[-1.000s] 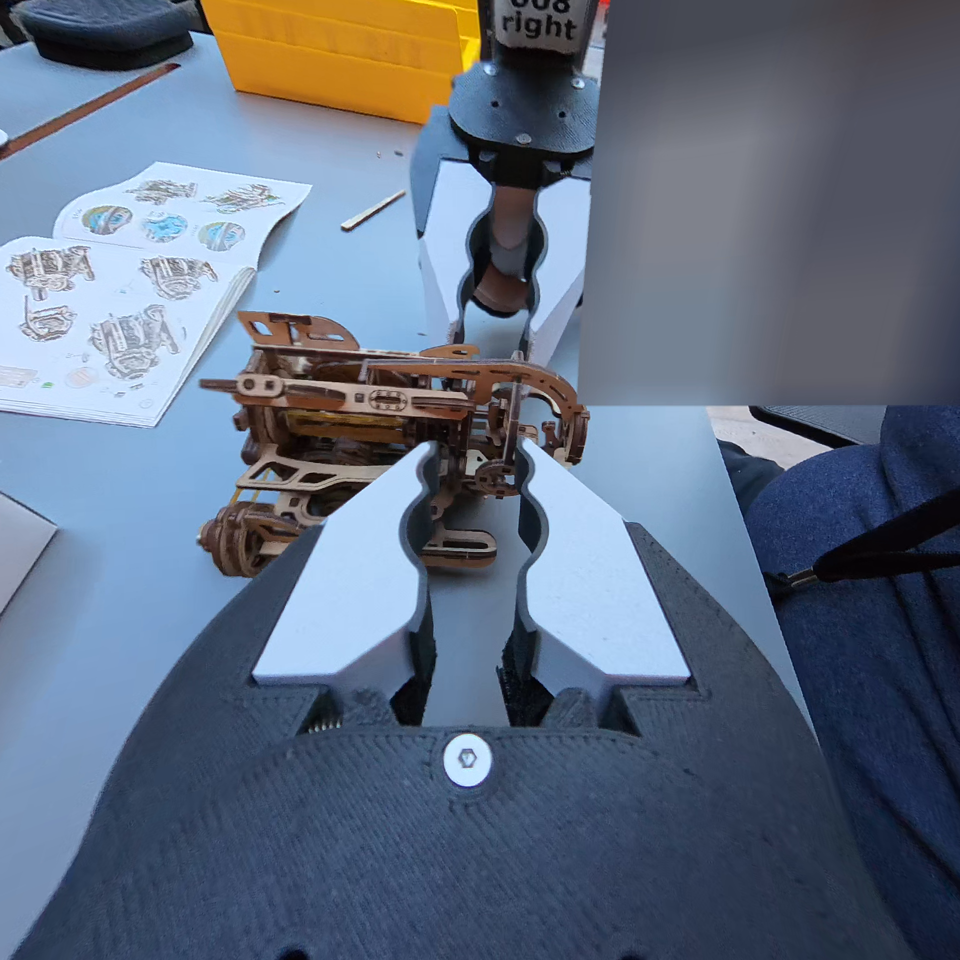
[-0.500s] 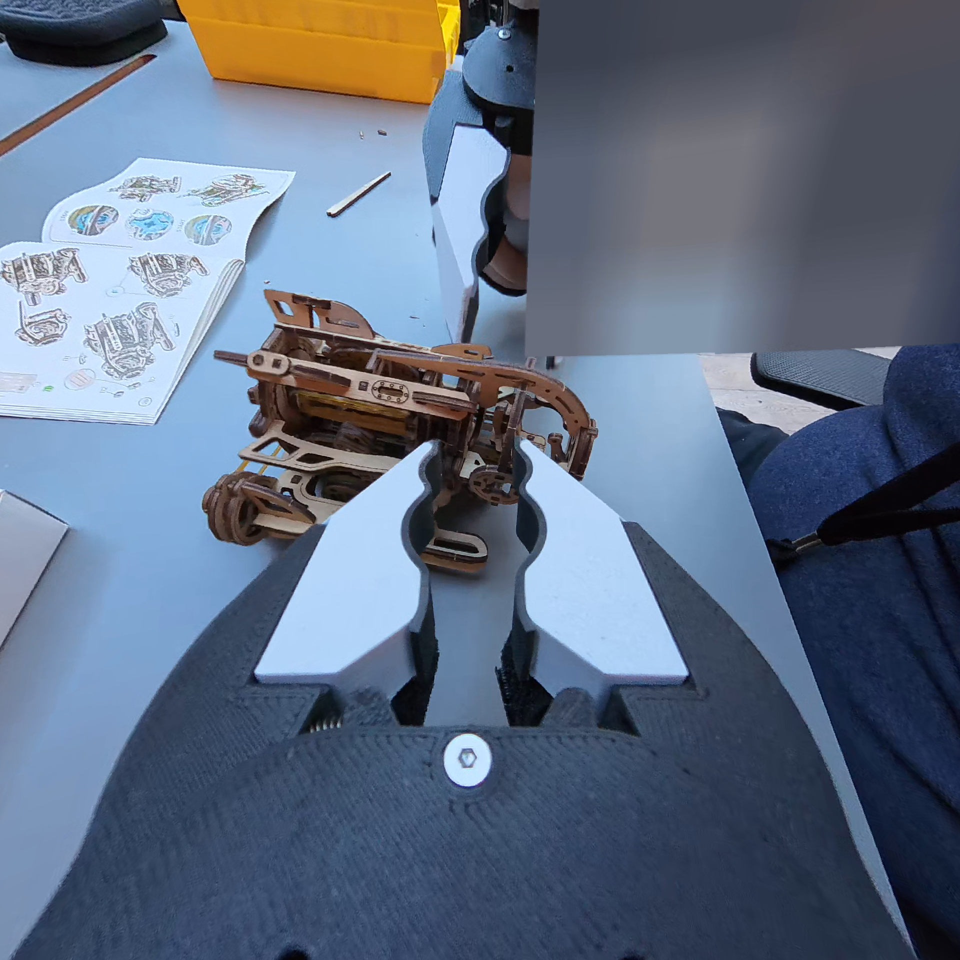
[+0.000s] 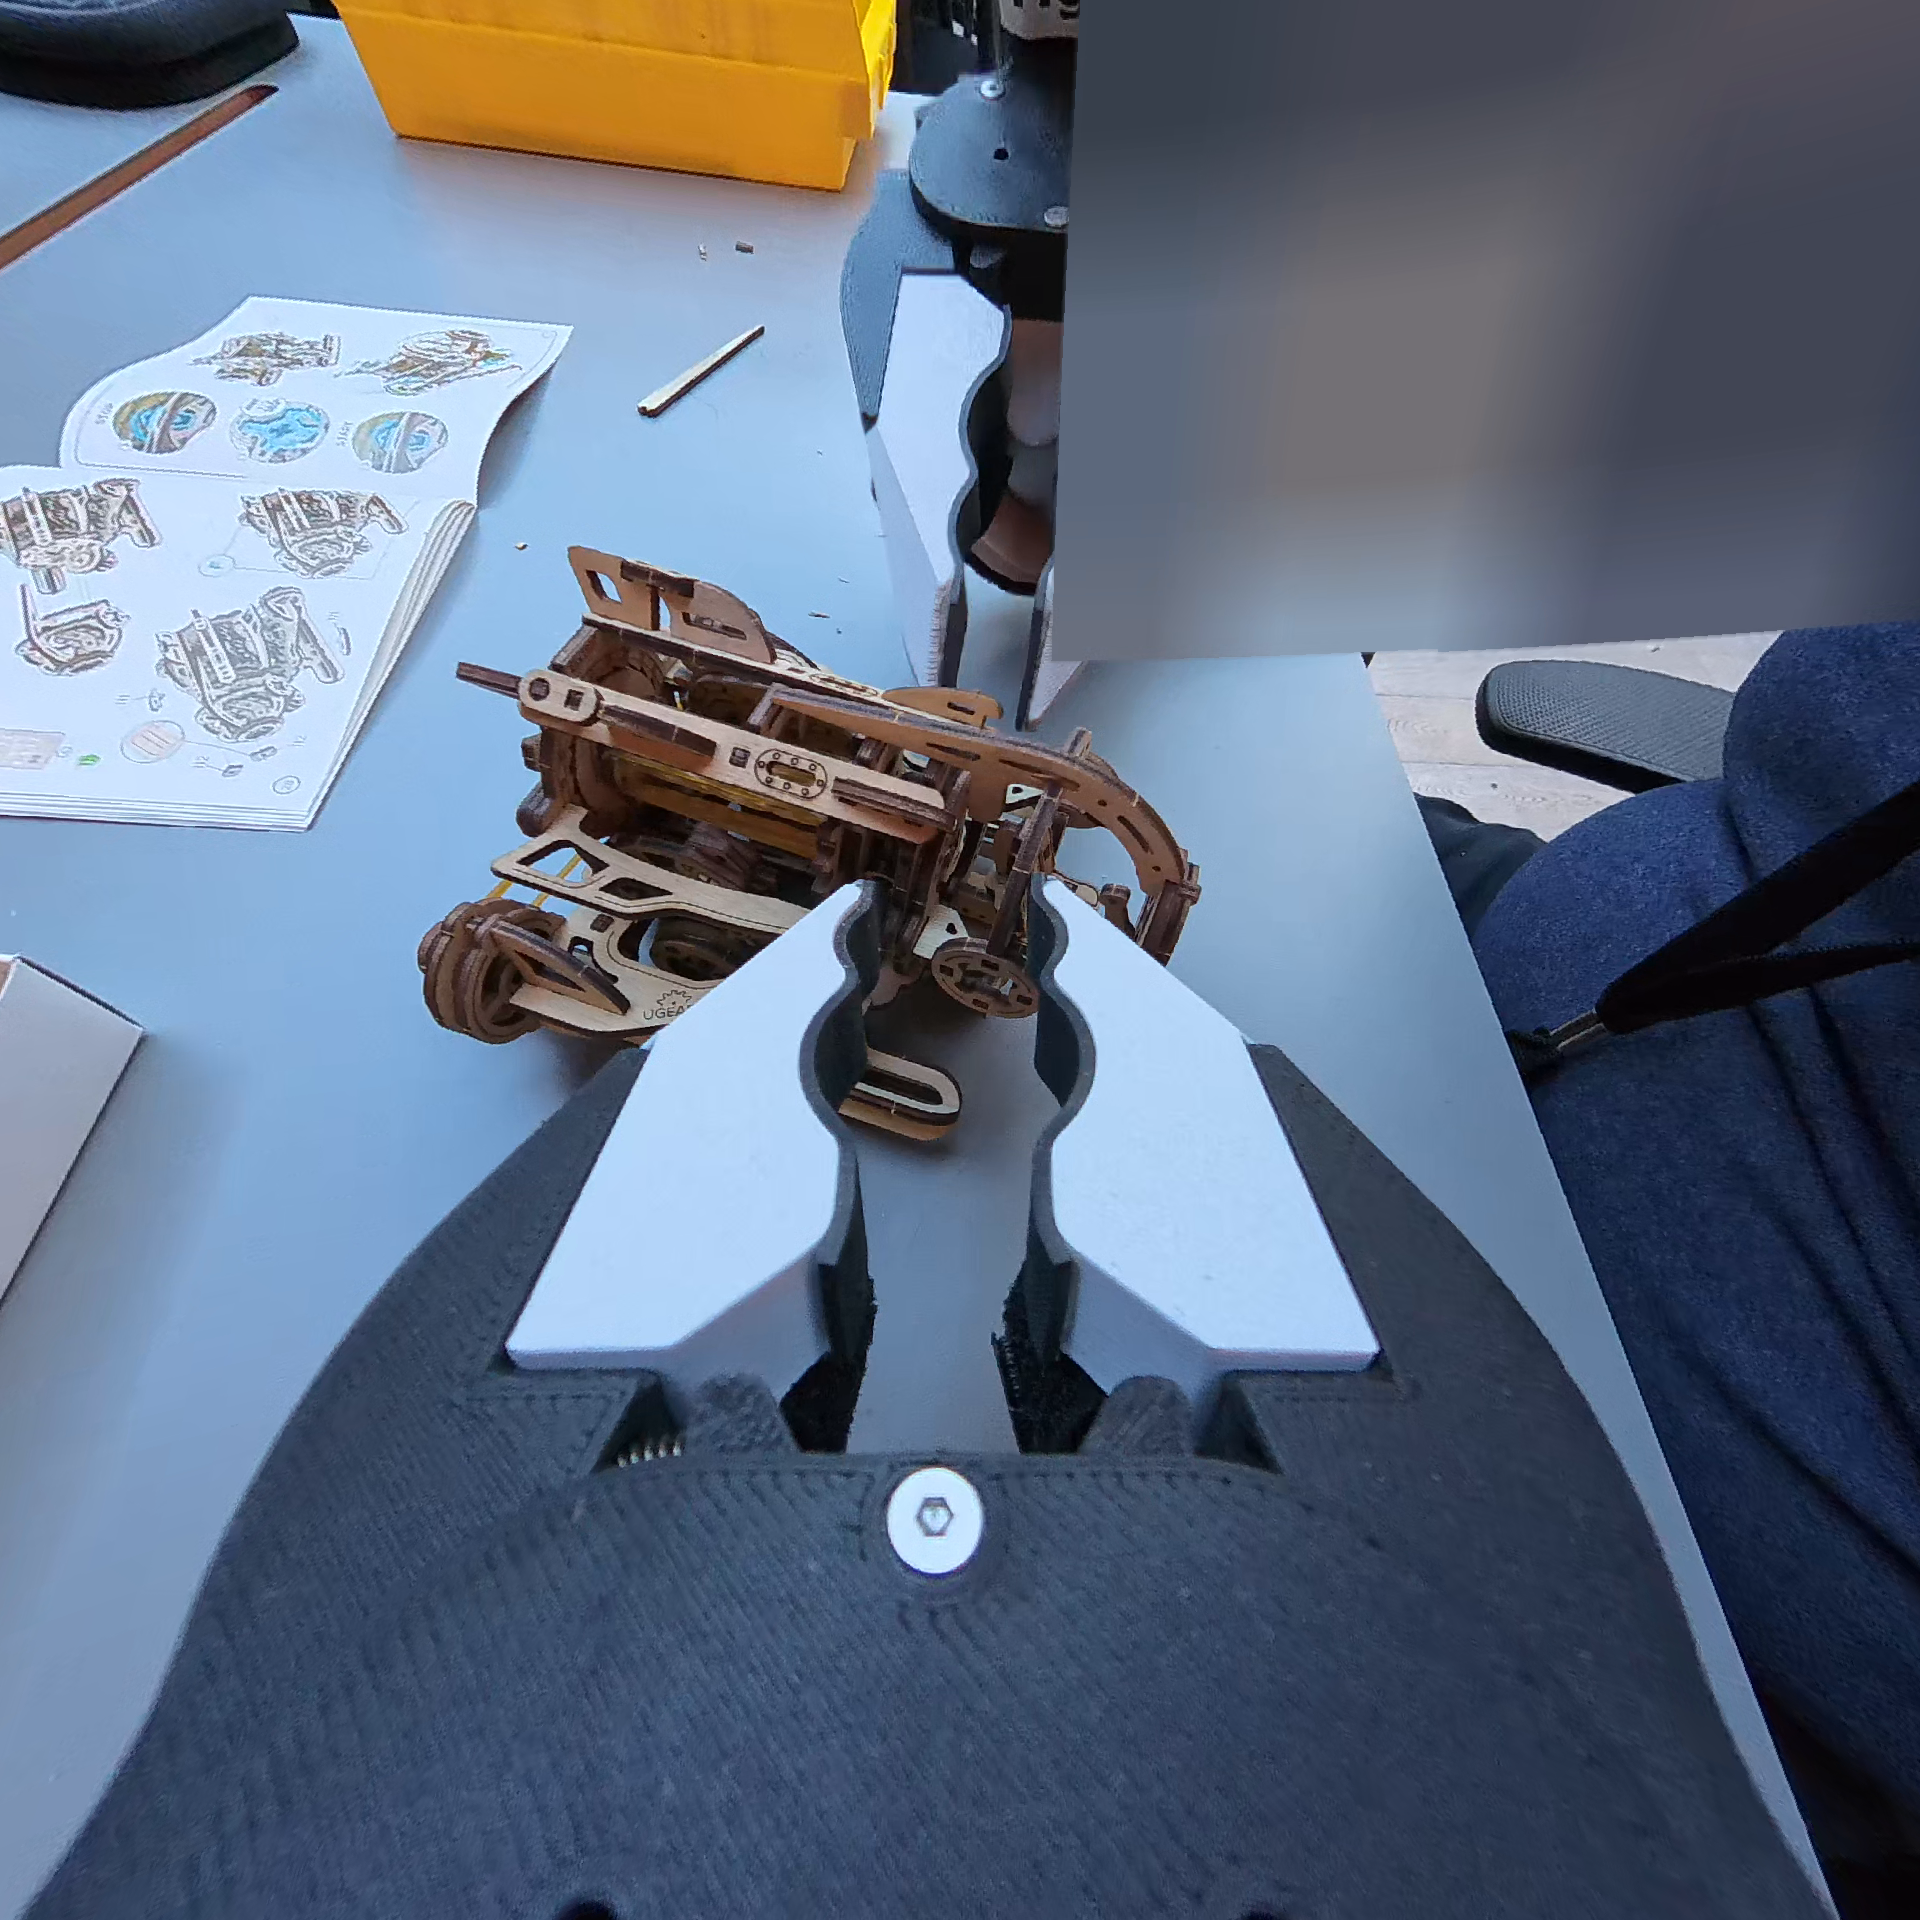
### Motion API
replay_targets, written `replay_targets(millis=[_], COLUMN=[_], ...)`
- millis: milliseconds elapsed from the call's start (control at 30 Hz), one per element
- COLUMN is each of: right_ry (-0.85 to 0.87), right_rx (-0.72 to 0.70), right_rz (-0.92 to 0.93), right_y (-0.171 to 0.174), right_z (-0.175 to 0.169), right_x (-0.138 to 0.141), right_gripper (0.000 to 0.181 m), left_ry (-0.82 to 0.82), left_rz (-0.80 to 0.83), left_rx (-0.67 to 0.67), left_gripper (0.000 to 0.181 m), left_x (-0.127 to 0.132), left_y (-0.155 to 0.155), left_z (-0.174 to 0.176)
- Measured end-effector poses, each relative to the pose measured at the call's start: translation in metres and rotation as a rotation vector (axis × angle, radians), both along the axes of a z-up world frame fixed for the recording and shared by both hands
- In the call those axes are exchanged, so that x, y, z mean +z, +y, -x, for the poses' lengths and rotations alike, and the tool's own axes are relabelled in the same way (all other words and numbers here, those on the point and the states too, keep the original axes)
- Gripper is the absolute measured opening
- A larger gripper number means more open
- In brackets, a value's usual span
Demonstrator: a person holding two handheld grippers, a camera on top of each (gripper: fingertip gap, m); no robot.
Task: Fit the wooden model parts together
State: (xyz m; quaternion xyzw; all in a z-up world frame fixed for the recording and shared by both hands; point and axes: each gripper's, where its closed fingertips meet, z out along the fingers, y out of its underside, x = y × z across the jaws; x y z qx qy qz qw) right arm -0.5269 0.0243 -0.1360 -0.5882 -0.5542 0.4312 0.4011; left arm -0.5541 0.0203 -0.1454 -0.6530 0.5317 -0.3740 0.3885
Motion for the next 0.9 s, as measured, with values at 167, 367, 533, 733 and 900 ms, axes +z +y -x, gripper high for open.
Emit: replay_targets(millis=[167, 367, 533, 733, 900], right_ry=[-0.012, -0.013, -0.011, -0.008, 0.001], right_rx=[-0.024, -0.028, -0.041, -0.044, -0.049], right_rz=[-0.006, 0.021, 0.027, 0.050, 0.052], right_y=[-0.0003, -0.0001, -0.0001, -0.0011, -0.0010], right_z=[0.0045, 0.0057, 0.0071, 0.0084, 0.0080], right_x=[-0.0035, -0.0042, -0.0039, -0.0042, -0.0019], right_gripper=[0.006, 0.007, 0.008, 0.010, 0.010], left_ry=[-0.009, -0.012, -0.006, 0.002, 0.002], left_rz=[0.004, 0.001, -0.007, -0.015, -0.016], left_rx=[-0.001, 0.002, 0.007, 0.012, 0.013], left_gripper=[0.026, 0.026, 0.026, 0.026, 0.026], left_x=[0.0006, 0.0008, 0.0003, -0.0001, 0.0000], left_y=[-0.0002, 0.0001, 0.0006, 0.0007, 0.0007], left_z=[-0.0012, -0.0021, -0.0018, -0.0016, -0.0020])
